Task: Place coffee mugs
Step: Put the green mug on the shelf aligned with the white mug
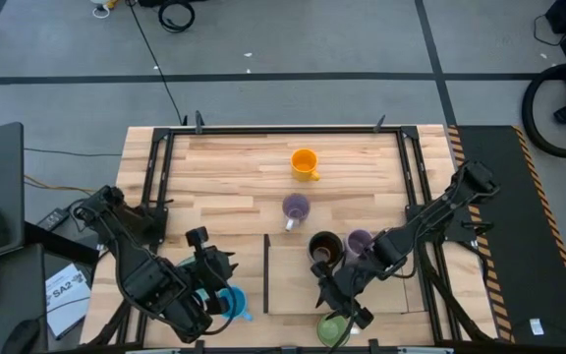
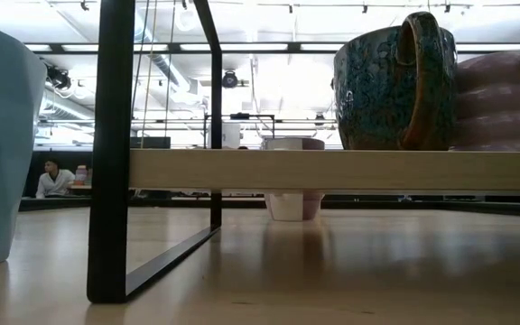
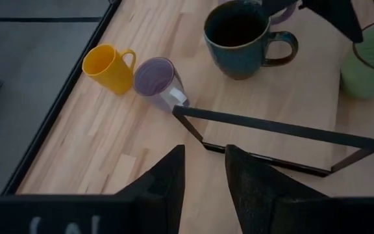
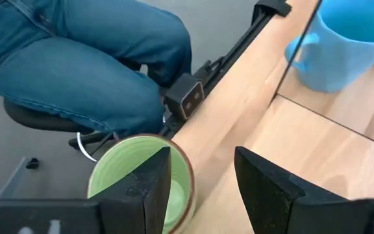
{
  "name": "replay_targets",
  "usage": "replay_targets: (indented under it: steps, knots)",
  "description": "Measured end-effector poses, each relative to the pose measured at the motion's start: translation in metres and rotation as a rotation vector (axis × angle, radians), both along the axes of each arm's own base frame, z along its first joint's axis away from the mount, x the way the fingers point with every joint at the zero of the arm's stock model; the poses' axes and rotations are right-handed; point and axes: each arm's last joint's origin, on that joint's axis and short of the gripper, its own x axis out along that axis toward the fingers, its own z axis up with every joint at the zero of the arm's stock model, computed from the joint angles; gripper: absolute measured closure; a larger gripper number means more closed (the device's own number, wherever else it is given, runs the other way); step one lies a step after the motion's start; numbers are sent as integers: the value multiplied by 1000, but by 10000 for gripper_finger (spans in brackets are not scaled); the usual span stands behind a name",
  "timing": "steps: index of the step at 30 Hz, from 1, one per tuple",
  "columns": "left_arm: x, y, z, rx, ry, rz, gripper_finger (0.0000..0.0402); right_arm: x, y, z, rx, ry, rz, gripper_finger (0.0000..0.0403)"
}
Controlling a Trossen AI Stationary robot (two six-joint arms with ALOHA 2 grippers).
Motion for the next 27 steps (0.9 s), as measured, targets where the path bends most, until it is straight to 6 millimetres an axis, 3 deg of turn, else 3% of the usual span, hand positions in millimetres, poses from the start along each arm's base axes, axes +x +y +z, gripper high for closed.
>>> replay_targets:
  steps: [19, 27]
  knots:
    - [2, -2, 0, -38, -11, -5, 285, -5, 20, -33, -108, 99, 20, 229]
    - [2, -3, 0, -43, -16, -5, 285, -5, 19, -36, -136, 99, -4, 229]
